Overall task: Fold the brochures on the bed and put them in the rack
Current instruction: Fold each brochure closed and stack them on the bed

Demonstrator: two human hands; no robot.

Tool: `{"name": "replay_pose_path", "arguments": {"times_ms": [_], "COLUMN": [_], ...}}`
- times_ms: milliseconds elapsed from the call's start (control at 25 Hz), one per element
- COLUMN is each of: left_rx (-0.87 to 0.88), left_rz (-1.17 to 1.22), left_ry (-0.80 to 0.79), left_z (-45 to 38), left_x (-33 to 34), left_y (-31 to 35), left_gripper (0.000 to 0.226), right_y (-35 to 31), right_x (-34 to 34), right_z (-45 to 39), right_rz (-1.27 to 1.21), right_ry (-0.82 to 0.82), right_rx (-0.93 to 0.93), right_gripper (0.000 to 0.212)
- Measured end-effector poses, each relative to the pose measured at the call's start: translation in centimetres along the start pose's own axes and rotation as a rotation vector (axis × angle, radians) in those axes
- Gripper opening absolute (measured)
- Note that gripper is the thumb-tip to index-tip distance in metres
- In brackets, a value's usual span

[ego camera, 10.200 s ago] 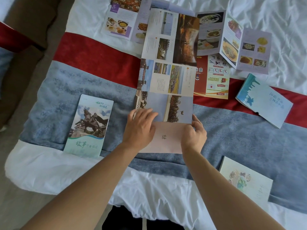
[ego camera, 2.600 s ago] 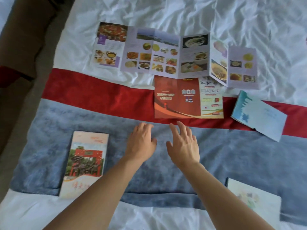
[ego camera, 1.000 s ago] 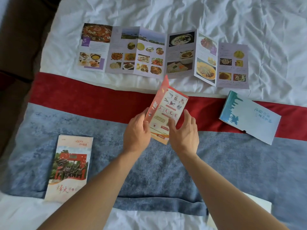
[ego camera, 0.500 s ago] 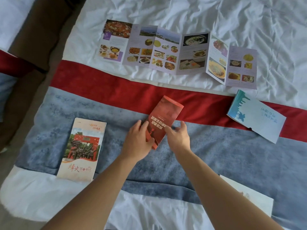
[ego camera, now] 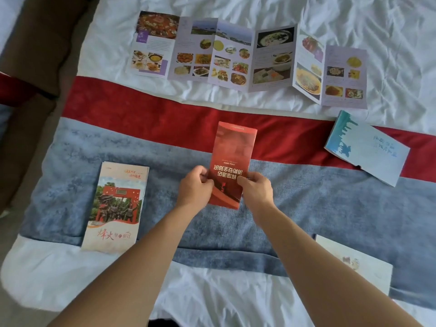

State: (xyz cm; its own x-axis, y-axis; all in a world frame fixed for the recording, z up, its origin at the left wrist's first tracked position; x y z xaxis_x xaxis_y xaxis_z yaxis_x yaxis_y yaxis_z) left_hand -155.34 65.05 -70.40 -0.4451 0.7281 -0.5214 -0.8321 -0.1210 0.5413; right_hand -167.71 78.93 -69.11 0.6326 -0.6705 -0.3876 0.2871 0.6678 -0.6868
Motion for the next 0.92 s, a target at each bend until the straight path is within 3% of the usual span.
{"name": "replay_pose_path", "arguments": {"times_ms": [80,160,280,440,560,680,760,840,920], "left_rx": [0.015,0.122,0.348,0.494,0.592,0.529,0.303,0.070,-0.063], "left_rz": [0.002,-0.170,-0.441,-0.495,-0.437,-0.338,-0.254,-0.097,0.110], "left_ry": [0.013,0.157,0.363,0.382,0.416,0.520,0.580,0.485,0.310], "left_z": [0.3,0.8,1.9,3.4,4.3,4.7,4.4,3.9,3.6], "left_x": [-0.7,-2.3,-3.9,-4.4,-5.0,-6.5,-7.6,-7.5,-6.3], "left_y": [-0.1,-0.1,-0.1,0.4,0.6,-0.1,-1.6,-3.1,-3.7], "left_gripper": [0.017,0.023,0.025,0.044,0.029,0.032,0.058,0.073,0.069], "right_y": [-0.6,-1.8,-3.5,-5.1,-5.6,-5.6,-5.3,-4.8,-4.4], "right_x": [-0.5,-1.0,-0.3,2.8,5.1,5.6,4.9,3.7,3.3], "right_z": [0.1,0.6,2.1,4.9,6.3,5.9,5.2,4.2,4.0], "right_rz": [0.084,0.249,0.465,0.879,1.036,0.976,0.795,0.593,0.441], "right_ry": [0.073,0.145,0.093,-0.009,-0.064,-0.127,-0.090,0.030,0.076], "right_rx": [-0.082,-0.257,-0.504,-0.910,-1.123,-0.997,-0.808,-0.563,-0.441], "right_gripper": [0.056,0.079,0.089,0.071,0.036,0.013,0.011,0.014,0.015]}}
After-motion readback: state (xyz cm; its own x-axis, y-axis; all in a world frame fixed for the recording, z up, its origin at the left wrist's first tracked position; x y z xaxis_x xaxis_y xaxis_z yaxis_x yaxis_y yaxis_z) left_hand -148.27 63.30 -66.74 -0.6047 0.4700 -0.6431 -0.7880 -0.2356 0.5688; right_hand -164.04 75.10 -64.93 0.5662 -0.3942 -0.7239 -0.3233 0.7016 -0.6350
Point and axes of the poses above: each hand's wrist, its own z-axis away from the middle knuckle, its own x-axis out of the palm, y = z × x, the point moved 6 cm from there along -z, towards the middle knuckle, and after that the axes turned 9 degrees about -x, right-handed, at the moved point
